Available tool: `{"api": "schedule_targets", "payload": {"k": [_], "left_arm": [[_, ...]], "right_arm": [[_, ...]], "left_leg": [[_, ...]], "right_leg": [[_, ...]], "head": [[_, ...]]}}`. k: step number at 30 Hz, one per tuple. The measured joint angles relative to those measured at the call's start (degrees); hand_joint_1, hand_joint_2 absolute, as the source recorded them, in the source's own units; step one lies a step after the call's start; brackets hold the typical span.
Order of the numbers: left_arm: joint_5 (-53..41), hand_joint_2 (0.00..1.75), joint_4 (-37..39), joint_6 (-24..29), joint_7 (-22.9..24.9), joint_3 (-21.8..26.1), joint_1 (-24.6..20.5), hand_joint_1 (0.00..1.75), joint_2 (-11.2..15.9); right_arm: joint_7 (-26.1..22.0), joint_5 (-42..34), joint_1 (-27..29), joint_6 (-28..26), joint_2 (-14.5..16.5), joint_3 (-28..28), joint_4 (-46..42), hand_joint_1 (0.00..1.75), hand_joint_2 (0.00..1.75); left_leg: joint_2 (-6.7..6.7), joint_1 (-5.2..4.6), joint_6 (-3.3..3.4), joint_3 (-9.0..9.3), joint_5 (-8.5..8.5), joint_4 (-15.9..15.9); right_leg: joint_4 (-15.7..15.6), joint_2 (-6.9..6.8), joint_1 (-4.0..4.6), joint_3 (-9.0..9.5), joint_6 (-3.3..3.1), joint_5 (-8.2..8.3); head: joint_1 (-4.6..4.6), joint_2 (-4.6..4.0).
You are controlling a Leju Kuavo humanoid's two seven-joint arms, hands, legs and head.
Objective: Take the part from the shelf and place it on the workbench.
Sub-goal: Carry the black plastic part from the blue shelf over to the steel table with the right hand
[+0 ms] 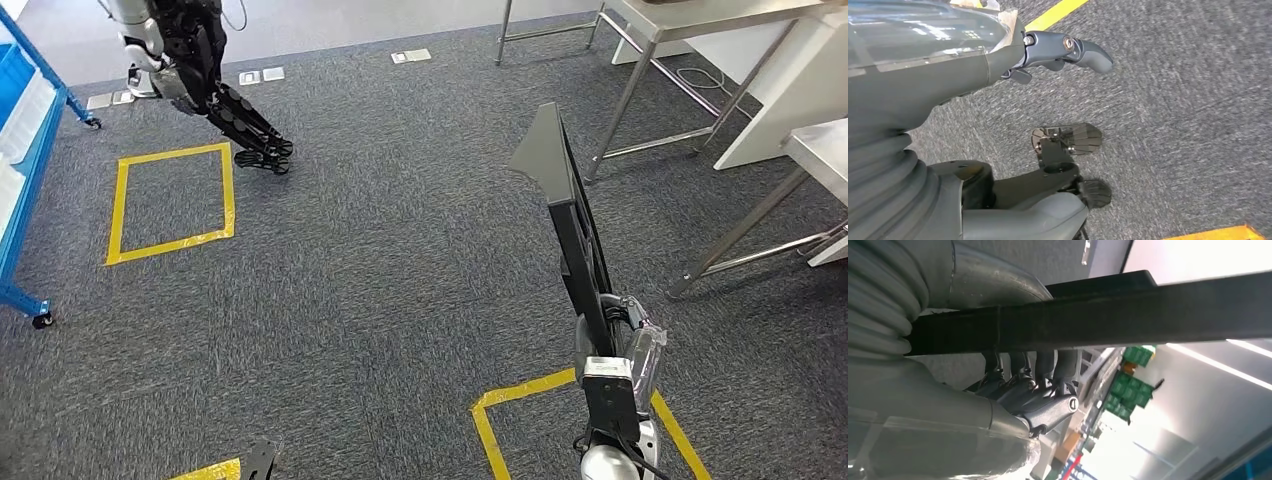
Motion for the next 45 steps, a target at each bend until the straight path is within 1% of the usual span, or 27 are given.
{"api": "schedule_targets", "payload": {"k": [2, 3, 5, 7, 9, 10, 11, 12, 14, 16, 18, 19, 21, 23, 25, 26, 28, 29, 30, 32, 34, 36, 38, 40, 41, 42, 45], "left_arm": [[0.5, 1.75, 0.0, 0.1, -0.1, 0.0, 0.1, 0.00, 0.0], [0.6, 1.75, 0.0, 0.1, -0.2, 0.0, 0.1, 0.00, -0.1], [0.7, 1.75, 0.0, 0.1, -0.3, 0.0, 0.2, 0.00, -0.1], [0.8, 1.75, 0.0, 0.2, -0.3, 0.0, 0.4, 0.00, -0.1], [1.0, 1.75, 0.0, 0.4, -0.3, 0.1, 0.7, 0.00, 0.0], [1.1, 1.75, 0.0, 0.5, -0.3, 0.1, 0.8, 0.00, 0.0], [1.2, 1.75, 0.0, 0.7, -0.3, 0.1, 1.0, 0.00, 0.0], [1.3, 1.75, 0.0, 0.7, -0.3, 0.1, 1.0, 0.00, 0.0], [1.4, 1.75, 0.0, 0.7, -0.3, 0.2, 1.2, 0.00, 0.2], [1.5, 1.75, 0.0, 0.5, -0.2, 0.2, 1.3, 0.00, 0.3], [1.6, 1.75, 0.0, 0.3, -0.2, 0.2, 1.4, 0.00, 0.4], [1.6, 1.75, 0.0, 0.2, -0.2, 0.2, 1.4, 0.00, 0.4], [1.5, 1.75, 0.0, -0.3, -0.2, 0.2, 1.3, 0.00, 0.4], [1.0, 1.75, 0.0, -0.7, -0.3, 0.2, 1.4, 0.00, 0.5], [0.5, 1.75, 0.0, -1.0, -0.2, 0.2, 1.6, 0.00, 0.6], [0.3, 1.75, 0.0, -1.1, -0.1, 0.2, 1.6, 0.00, 0.6], [0.0, 1.75, 0.0, -1.2, 0.0, 0.1, 1.5, 0.00, 0.6], [0.0, 1.75, 0.0, -1.2, 0.1, 0.1, 1.5, 0.00, 0.6], [0.0, 1.75, 0.0, -1.3, 0.1, 0.0, 1.4, 0.00, 0.6], [0.0, 1.75, 0.0, -1.3, 0.1, 0.0, 1.4, 0.00, 0.7], [0.0, 1.75, 0.0, -1.3, 0.2, 0.0, 1.4, 0.00, 0.6], [0.0, 1.75, 0.0, -1.3, 0.1, 0.0, 1.3, 0.00, 0.5], [-0.1, 1.75, 0.0, -1.4, 0.1, 0.0, 1.4, 0.00, 0.6], [-0.2, 1.75, 0.0, -1.4, 0.3, 0.0, 1.6, 0.00, 0.6], [-0.2, 1.75, 0.0, -1.3, 0.6, 0.0, 1.6, 0.00, 0.6], [-0.2, 1.75, 0.0, -1.2, 0.8, 0.0, 1.6, 0.00, 0.6], [-0.2, 1.75, 0.0, -1.1, 1.3, 0.0, 1.3, 0.00, 0.6]], "right_arm": [[0.0, 0.2, 0.0, 0.1, 0.1, 0.0, 0.0, 1.75, 1.75], [0.0, 0.3, 0.0, 0.1, 0.1, 0.0, -0.1, 1.75, 1.75], [0.0, 0.4, -0.1, 0.1, 0.2, 0.0, -0.1, 1.75, 1.75], [0.0, 0.4, -0.3, 0.2, 0.3, 0.0, -0.1, 1.75, 1.75], [0.0, 0.4, -0.3, 0.2, 0.3, 0.1, 0.0, 1.75, 1.75], [0.0, 0.4, -0.3, 0.2, 0.3, 0.1, 0.0, 1.75, 1.75], [0.0, 0.4, -0.3, 0.3, 0.4, 0.1, 0.1, 1.75, 1.75], [0.1, 0.4, -0.3, 0.3, 0.5, 0.1, 0.2, 1.75, 1.75], [0.1, 0.4, -0.4, 0.6, 0.7, 0.1, 0.3, 1.75, 1.75], [0.1, 0.4, -0.6, 0.8, 0.8, 0.1, 0.3, 1.75, 1.75], [0.1, 0.4, -0.6, 0.9, 0.8, 0.1, 0.4, 1.75, 1.75], [0.1, 0.3, -0.5, 0.9, 0.7, 0.1, 0.4, 1.75, 1.75], [0.1, 0.3, -0.4, 0.8, 0.6, 0.1, 0.4, 1.75, 1.75], [0.1, 0.2, -0.2, 0.6, 0.6, 0.1, 0.4, 1.75, 1.75], [0.1, -0.1, 0.5, 0.3, 0.6, 0.0, 0.4, 1.75, 1.75], [0.1, -0.2, 1.0, 0.2, 0.5, 0.0, 0.4, 1.75, 1.75], [0.1, -0.3, 1.9, -0.1, 0.4, -0.1, 0.3, 1.75, 1.75], [0.1, -0.4, 2.1, -0.1, 0.4, -0.1, 0.1, 1.75, 1.75], [0.1, -0.4, 2.3, -0.1, 0.4, -0.2, 0.0, 1.75, 1.75], [0.1, -0.4, 2.3, -0.1, 0.4, -0.2, -0.4, 1.75, 1.75], [0.1, -0.4, 2.6, -0.2, 0.3, -0.3, -0.5, 1.75, 1.75], [0.1, -0.4, 3.0, -0.2, 0.2, -0.5, -0.8, 1.75, 1.75], [0.1, -0.3, 3.2, -0.1, 0.3, -0.7, -1.0, 1.75, 1.75], [0.3, 0.0, 3.4, 0.4, 0.3, -0.8, -1.0, 1.75, 1.75], [0.4, 0.2, 3.5, 0.7, 0.3, -0.8, -1.0, 1.75, 1.75], [0.5, 0.4, 3.6, 1.0, 0.3, -0.9, -1.1, 1.75, 1.75], [0.7, 0.8, 3.4, 1.2, 0.4, -1.0, -1.1, 1.75, 1.75]], "left_leg": [[1.08, -0.04, -0.56, 0.48, -0.20, -0.2], [0.76, 0.05, -0.88, 0.58, -0.54, -0.1], [-1.88, 0.26, -1.38, -0.46, -2.67, 3.0], [-4.70, 0.43, -1.59, -3.09, -5.75, 8.8], [-5.36, 0.46, -1.78, -6.20, -7.86, 14.6], [-5.45, 0.50, -1.84, -7.17, -7.78, 15.9], [-5.53, 0.59, -1.90, -7.55, -6.87, 15.9], [-5.75, 0.77, -1.94, -6.73, -4.77, 13.4], [-7.80, 1.36, -2.10, -3.59, -0.70, 5.9], [-9.89, 1.63, -2.04, -1.58, 0.45, 1.5], [-9.56, 1.31, -1.52, -1.27, 0.29, 1.1], [-8.89, 1.23, -1.15, -1.22, 0.47, 1.0], [-7.51, 1.31, -0.31, -1.12, 0.76, 0.7], [-5.95, 1.15, 0.23, -1.06, 0.76, 0.6], [-4.24, 0.93, 0.43, -1.07, 0.65, 0.6], [-3.50, 0.89, 0.46, -1.05, 0.61, 0.6], [-2.10, 0.87, 0.38, -0.93, 0.49, 0.6], [-1.49, 0.80, 0.26, -0.78, 0.39, 0.6], [-0.88, 0.67, 0.04, -0.62, 0.25, 0.5], [0.29, 0.47, -0.51, -0.26, 0.02, 0.4], [1.34, 0.50, -1.15, 0.15, -0.19, 0.2], [-0.62, 0.70, -1.75, -0.07, -1.49, 1.6], [-4.11, 0.87, -2.16, -2.62, -4.95, 7.5], [-5.34, 0.89, -2.35, -6.37, -7.86, 14.8], [-5.47, 0.90, -2.37, -7.39, -7.77, 16.3], [-5.53, 0.92, -2.34, -7.30, -6.48, 15.5], [-7.79, 1.27, -2.14, -2.65, -0.44, 4.7]], "right_leg": [[-0.2, 1.23, 0.12, 0.02, -0.78, 0.17], [-0.6, 1.89, -0.11, 0.23, -1.13, 0.31], [-1.2, 3.25, -0.73, 0.79, -1.92, 0.64], [-1.3, 4.31, -0.98, 0.94, -2.36, 0.69], [-1.3, 5.49, -0.94, 0.90, -2.47, 0.66], [-1.2, 6.23, -0.92, 0.89, -2.47, 0.65], [-1.0, 7.11, -0.92, 0.89, -2.47, 0.62], [-0.9, 8.01, -0.96, 0.91, -2.42, 0.56], [-0.3, 9.59, -1.00, 0.75, -2.04, 0.26], [0.4, 10.88, -0.87, 0.20, -1.49, 0.04], [0.5, 12.09, -0.93, -0.43, -0.93, 0.26], [0.5, 12.17, -1.10, -0.79, -0.69, 0.29], [2.9, 9.71, -0.95, -2.41, -0.52, -0.79], [10.2, 6.07, -0.77, -6.15, -0.66, -3.65], [17.2, 4.89, -0.83, -9.72, -0.53, -5.79], [17.9, 4.77, -0.85, -10.10, -0.27, -5.73], [11.9, 3.94, -0.79, -6.94, 0.41, -3.30], [7.3, 2.46, -0.63, -4.43, 0.45, -1.87], [3.4, 1.06, -0.41, -2.19, 0.35, -0.71], [0.3, -0.35, 0.06, -0.43, -0.36, 0.11], [0.1, 1.10, -0.01, -0.55, -1.04, 0.37], [-0.4, 2.53, -0.59, -0.26, -1.73, 0.74], [-0.7, 3.89, -0.92, 0.03, -2.26, 0.95], [-0.6, 5.44, -0.83, 0.02, -2.45, 0.96], [-0.6, 6.31, -0.79, 0.04, -2.45, 0.96], [-0.5, 7.15, -0.78, 0.10, -2.44, 0.95], [0.1, 9.50, -0.73, 0.06, -2.21, 0.82]], "head": [[-0.03, 0.00], [-0.09, 0.00], [-0.42, 0.00], [-0.86, 0.00], [-1.04, 0.00], [-1.05, 0.00], [-1.06, 0.00], [-1.06, 0.00], [-1.10, 0.00], [-1.03, 0.00], [-0.98, 0.00], [-0.99, 0.00], [-0.65, 0.00], [-0.11, 0.00], [0.13, 0.00], [0.16, 0.00], [0.27, 0.00], [0.34, 0.00], [0.37, 0.00], [0.37, 0.00], [0.33, 0.00], [0.09, 0.00], [-0.41, 0.00], [-0.73, 0.00], [-0.77, 0.00], [-0.79, 0.00], [-0.87, 0.00]]}}
